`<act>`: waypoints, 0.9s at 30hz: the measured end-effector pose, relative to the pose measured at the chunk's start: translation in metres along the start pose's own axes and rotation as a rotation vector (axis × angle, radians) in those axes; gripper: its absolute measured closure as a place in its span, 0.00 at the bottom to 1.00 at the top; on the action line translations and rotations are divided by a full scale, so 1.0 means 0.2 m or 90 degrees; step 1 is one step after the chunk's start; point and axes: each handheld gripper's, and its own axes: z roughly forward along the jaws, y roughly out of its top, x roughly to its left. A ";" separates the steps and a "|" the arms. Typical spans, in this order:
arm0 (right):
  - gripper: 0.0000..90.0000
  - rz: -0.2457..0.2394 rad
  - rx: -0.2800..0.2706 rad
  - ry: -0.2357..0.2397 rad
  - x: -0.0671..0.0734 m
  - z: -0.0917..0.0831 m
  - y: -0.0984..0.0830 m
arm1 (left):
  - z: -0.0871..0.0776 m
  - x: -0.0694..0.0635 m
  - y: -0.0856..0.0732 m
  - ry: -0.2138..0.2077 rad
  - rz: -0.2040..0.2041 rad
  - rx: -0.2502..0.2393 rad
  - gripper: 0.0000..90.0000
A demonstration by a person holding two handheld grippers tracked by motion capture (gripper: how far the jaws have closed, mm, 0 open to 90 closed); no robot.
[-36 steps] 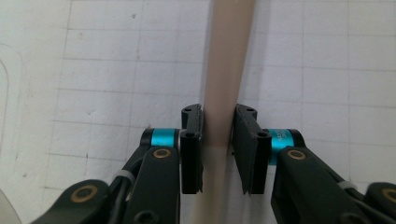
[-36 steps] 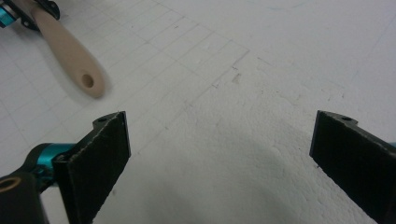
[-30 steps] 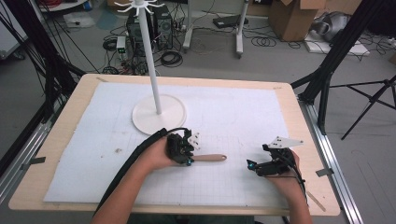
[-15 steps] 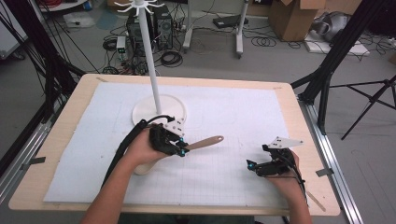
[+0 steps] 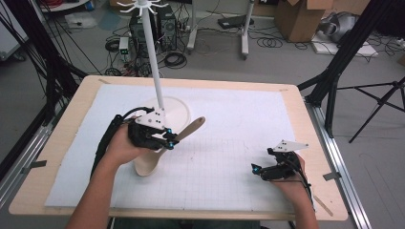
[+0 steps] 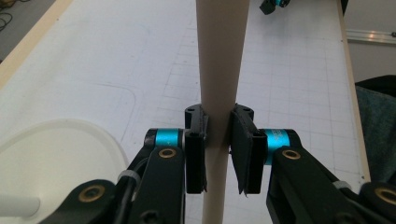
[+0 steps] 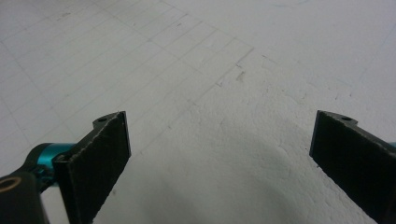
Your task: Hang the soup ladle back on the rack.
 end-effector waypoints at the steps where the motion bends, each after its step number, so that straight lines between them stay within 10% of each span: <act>1: 0.05 -0.001 0.001 0.001 0.00 0.00 0.00 | -0.02 0.00 0.00 0.002 -0.001 -0.006 0.85; 27: 0.05 0.000 -0.001 0.001 0.00 0.00 0.00 | -0.49 0.13 -0.04 0.051 -0.061 -0.117 0.84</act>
